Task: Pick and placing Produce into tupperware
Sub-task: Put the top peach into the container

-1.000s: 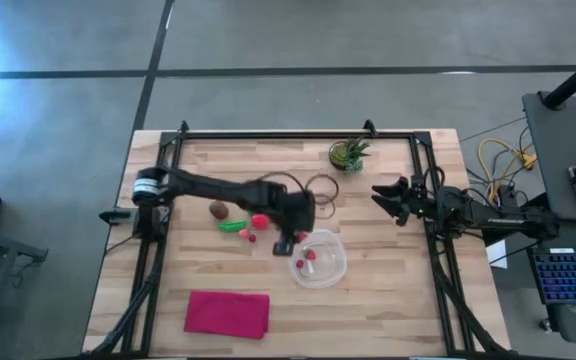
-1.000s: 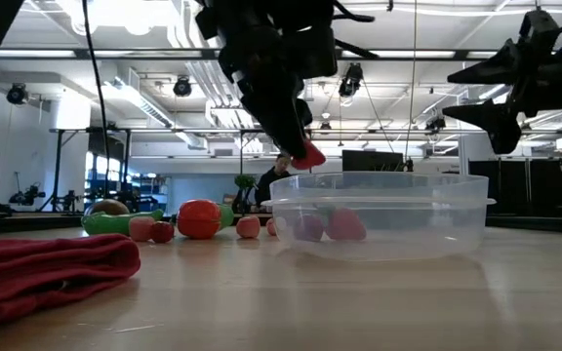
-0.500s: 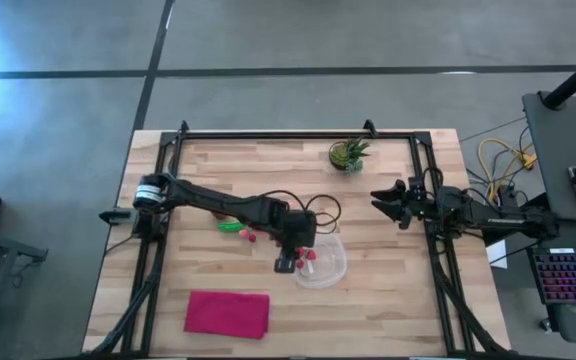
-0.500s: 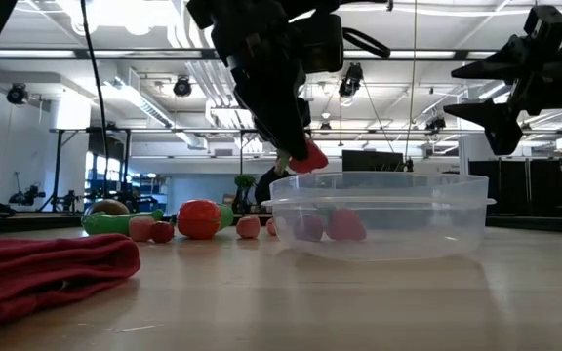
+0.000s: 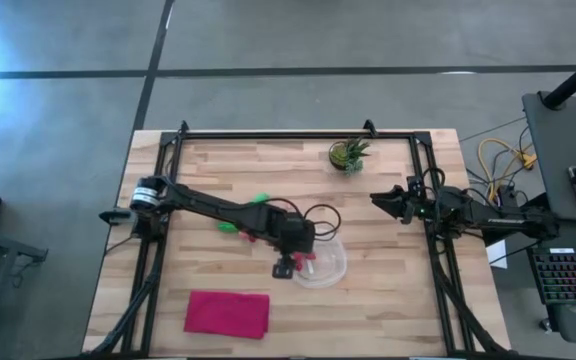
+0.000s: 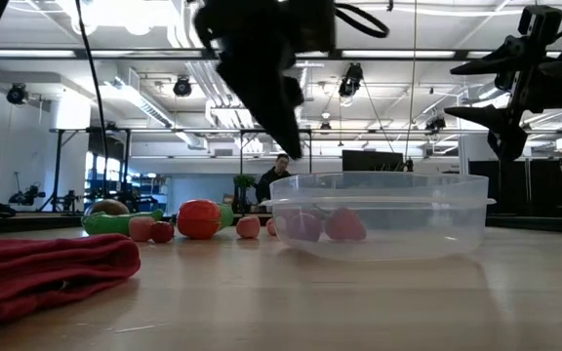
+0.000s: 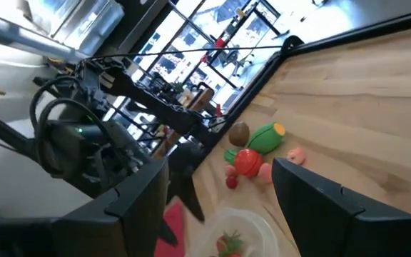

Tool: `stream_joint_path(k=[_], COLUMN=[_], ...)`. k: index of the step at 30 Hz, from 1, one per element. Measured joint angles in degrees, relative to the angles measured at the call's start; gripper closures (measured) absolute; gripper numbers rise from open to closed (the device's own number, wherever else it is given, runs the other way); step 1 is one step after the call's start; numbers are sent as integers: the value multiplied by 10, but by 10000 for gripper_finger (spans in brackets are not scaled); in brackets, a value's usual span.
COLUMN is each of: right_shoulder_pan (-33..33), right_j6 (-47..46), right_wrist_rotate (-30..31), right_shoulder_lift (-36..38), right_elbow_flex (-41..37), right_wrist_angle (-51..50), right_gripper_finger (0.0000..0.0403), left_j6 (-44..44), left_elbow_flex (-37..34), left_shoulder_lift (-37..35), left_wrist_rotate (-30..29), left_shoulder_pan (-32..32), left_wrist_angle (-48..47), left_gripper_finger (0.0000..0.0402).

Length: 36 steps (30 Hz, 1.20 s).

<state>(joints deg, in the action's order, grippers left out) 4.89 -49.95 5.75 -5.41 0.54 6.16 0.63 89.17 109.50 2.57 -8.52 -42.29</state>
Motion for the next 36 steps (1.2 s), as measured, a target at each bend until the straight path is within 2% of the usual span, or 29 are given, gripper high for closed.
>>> stream_joint_path(k=[6,13,18,25,29,36], right_shoulder_pan=[0,0,0,0,0,0], right_j6=[13,25,26,26,26,26], right_wrist_rotate=[0,3,3,3,3,3], right_shoulder_lift=[0,-4,-10,-16,-19,-20], right_elbow_flex=[0,0,0,0,1,0], right_wrist_angle=[0,-5,-4,-6,-5,-5], right_gripper_finger=[161,161,161,161,161,161], left_j6=[-93,-266,-238,-255,-259,-250], left_elbow_flex=[-4,-57,-78,-80,-80,-81], left_shoulder_lift=[-71,-105,-77,-39,-12,20], left_wrist_rotate=[-96,-87,-19,7,19,24], left_shoulder_pan=[26,102,162,210,232,240], left_wrist_angle=[-131,-75,-41,20,23,34], left_gripper_finger=[144,144,144,144,144,144])
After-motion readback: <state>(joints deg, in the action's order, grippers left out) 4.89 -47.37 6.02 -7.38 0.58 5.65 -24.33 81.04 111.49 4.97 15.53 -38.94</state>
